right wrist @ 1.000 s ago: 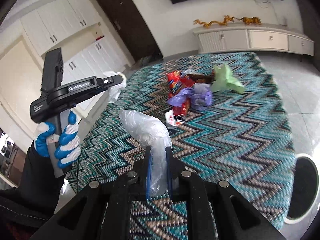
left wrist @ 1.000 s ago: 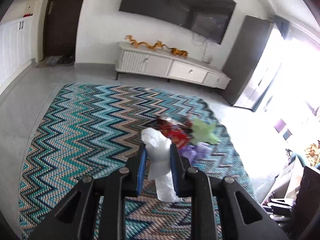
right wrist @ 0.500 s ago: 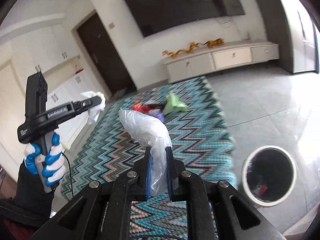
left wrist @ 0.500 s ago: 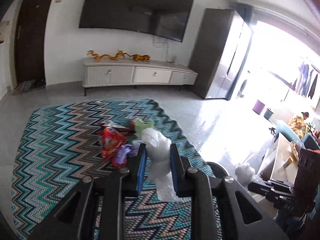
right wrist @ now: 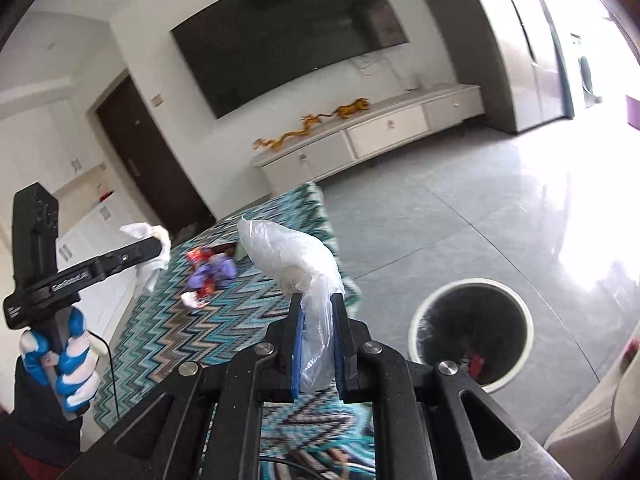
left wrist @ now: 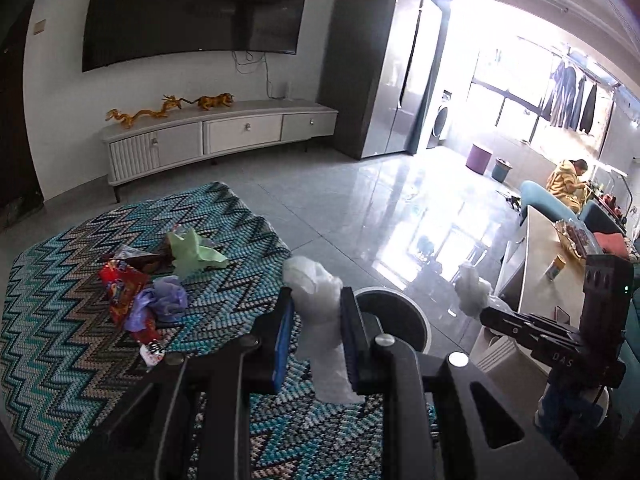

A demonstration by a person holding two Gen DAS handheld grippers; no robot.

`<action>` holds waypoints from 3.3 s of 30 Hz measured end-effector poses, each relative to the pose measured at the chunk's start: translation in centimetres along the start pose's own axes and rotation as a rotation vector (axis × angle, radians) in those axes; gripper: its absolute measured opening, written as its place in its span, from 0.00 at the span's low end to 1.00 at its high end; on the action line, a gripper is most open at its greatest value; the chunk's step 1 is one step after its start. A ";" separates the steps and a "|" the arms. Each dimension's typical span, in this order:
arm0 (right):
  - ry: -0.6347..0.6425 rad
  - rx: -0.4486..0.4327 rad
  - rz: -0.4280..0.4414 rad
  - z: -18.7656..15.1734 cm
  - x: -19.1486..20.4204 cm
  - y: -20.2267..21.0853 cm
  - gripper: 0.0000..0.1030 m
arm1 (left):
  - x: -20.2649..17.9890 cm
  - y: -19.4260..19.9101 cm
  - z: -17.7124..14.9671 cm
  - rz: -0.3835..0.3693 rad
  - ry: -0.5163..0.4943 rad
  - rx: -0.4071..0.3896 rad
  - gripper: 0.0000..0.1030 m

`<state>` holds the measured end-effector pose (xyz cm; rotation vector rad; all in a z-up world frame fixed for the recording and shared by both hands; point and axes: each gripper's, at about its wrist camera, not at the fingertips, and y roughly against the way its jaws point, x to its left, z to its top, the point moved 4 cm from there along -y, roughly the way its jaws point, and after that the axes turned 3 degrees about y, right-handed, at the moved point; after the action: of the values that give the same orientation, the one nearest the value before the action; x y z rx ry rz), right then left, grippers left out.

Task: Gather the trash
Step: 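Lift the tissue and clear bag and carry both toward the trash bin, then open both tools over the bin to drop the tissue and clear bag, then move both tools back over the trash on the rug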

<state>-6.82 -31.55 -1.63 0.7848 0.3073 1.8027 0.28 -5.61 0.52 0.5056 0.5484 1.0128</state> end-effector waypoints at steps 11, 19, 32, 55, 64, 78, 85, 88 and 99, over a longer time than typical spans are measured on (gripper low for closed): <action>-0.163 0.025 -0.086 -1.2 -8.6 -1.4 0.11 | -8.3 -10.3 0.0 -0.073 -0.151 0.185 0.21; -0.244 0.077 -0.141 -1.3 -14.8 -4.2 0.12 | -11.2 -18.8 0.2 -0.089 -0.182 0.305 0.24; -0.286 0.179 -0.213 -1.4 -20.3 -10.0 0.38 | -11.0 -28.1 0.1 -0.152 -0.068 0.431 0.51; -0.241 0.047 -0.226 1.1 -15.0 -2.8 0.44 | -8.4 -16.3 1.2 0.001 -0.123 0.213 0.59; -0.156 -0.042 -0.195 3.9 -9.7 0.4 0.45 | -3.7 -9.7 1.2 0.057 -0.070 0.136 0.59; 0.016 -0.114 -0.140 6.1 0.0 3.0 0.49 | 7.6 2.4 1.2 0.193 0.110 -0.044 0.59; 0.104 -0.138 -0.094 6.9 4.6 3.6 0.52 | 13.6 8.0 0.9 0.283 0.206 -0.134 0.66; 0.134 -0.139 -0.069 7.3 5.9 3.3 0.52 | 15.4 9.2 0.6 0.304 0.236 -0.151 0.66; 0.174 -0.050 -0.012 7.2 8.2 -0.9 0.52 | 17.5 4.5 -2.2 0.274 0.266 -0.025 0.66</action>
<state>-3.05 -24.91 6.16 0.5906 0.3778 1.8644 3.31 12.21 -1.70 0.4333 0.7145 1.3587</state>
